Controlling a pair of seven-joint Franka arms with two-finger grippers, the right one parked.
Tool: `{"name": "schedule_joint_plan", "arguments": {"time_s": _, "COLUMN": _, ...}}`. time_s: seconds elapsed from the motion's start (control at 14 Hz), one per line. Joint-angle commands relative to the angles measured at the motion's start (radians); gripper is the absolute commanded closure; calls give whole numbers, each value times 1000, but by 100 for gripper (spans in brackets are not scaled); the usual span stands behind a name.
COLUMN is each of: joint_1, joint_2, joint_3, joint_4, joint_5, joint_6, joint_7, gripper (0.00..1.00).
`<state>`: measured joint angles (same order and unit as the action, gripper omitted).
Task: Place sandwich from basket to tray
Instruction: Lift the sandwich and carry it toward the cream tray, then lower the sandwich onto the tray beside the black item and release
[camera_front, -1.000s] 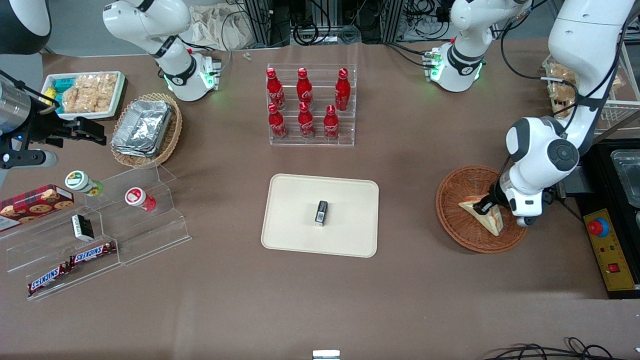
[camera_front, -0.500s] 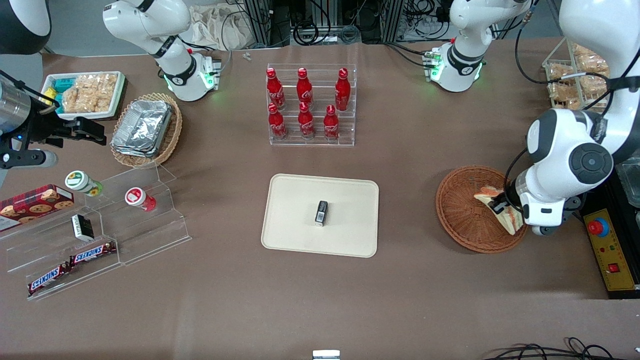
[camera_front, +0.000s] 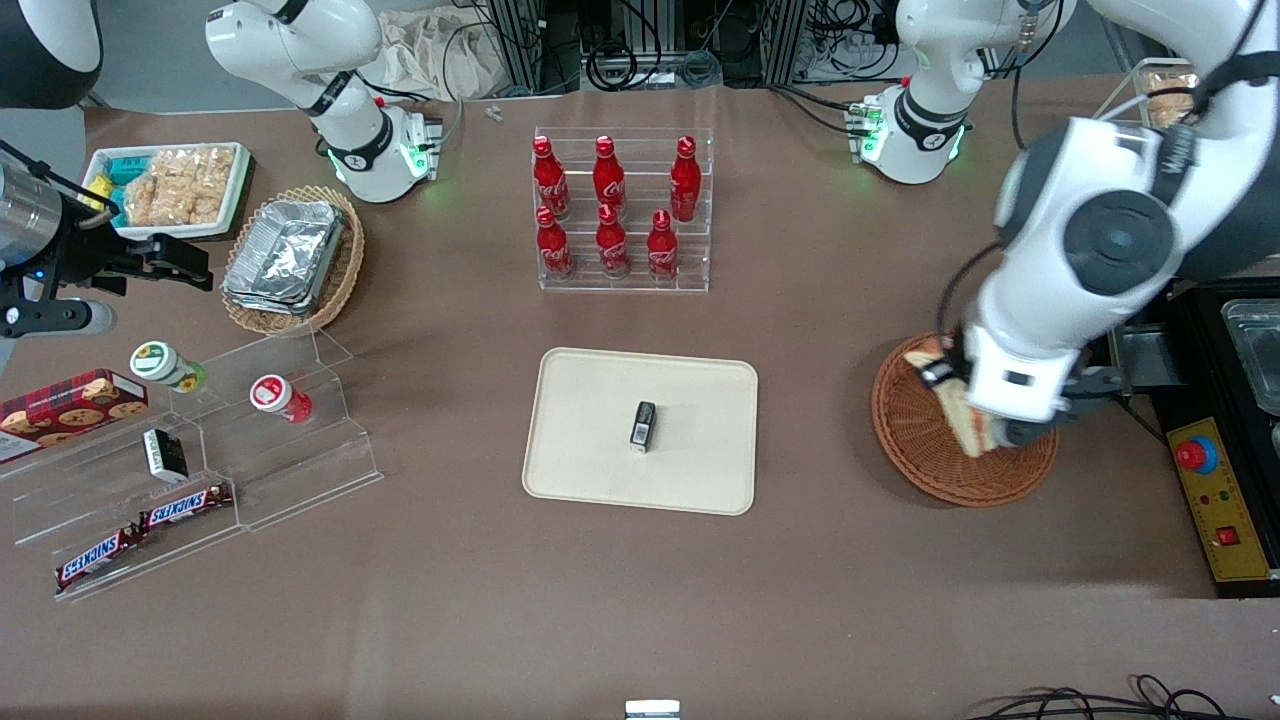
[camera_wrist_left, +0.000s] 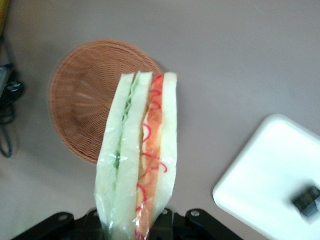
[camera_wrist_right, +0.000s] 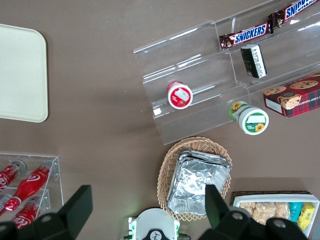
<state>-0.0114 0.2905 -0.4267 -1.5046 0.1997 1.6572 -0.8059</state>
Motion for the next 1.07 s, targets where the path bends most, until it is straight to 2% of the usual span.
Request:
{"name": "schedule_joint_plan", "arguments": {"time_s": 0.0, "joint_1": -126, "joint_2": 129, "joint_3": 13, "joint_4": 98, "joint_5": 18, "joint_6": -5, "joint_7": 95, "gripper": 100}}
{"name": "schedule_joint_plan", "arguments": {"time_s": 0.14, "joint_1": -188, "joint_2": 194, "joint_3": 13, "joint_4": 104, "joint_5": 17, "joint_6": 59, "joint_7": 97, "gripper": 100}}
{"name": "schedule_joint_plan", "arguments": {"time_s": 0.29, "joint_1": -246, "joint_2": 266, "joint_3": 14, "joint_4": 66, "joint_5": 27, "joint_6": 261, "joint_7": 94, "gripper": 100}}
{"name": "schedule_joint_plan", "arguments": {"time_s": 0.43, "joint_1": -272, "joint_2": 352, "joint_3": 16, "joint_4": 58, "joint_5": 43, "joint_6": 375, "joint_7": 100, "gripper": 100}}
{"name": "schedule_joint_plan", "arguments": {"time_s": 0.57, "joint_1": -294, "joint_2": 427, "joint_3": 14, "joint_4": 58, "joint_5": 145, "joint_6": 418, "joint_7": 116, "gripper": 100}}
{"name": "schedule_joint_plan", "arguments": {"time_s": 0.93, "joint_1": -312, "joint_2": 515, "joint_3": 16, "joint_4": 57, "joint_5": 213, "joint_6": 458, "joint_7": 119, "gripper": 100}}
{"name": "schedule_joint_plan", "arguments": {"time_s": 1.0, "joint_1": -312, "joint_2": 521, "joint_3": 16, "joint_4": 57, "joint_5": 217, "joint_6": 458, "joint_7": 117, "gripper": 95}}
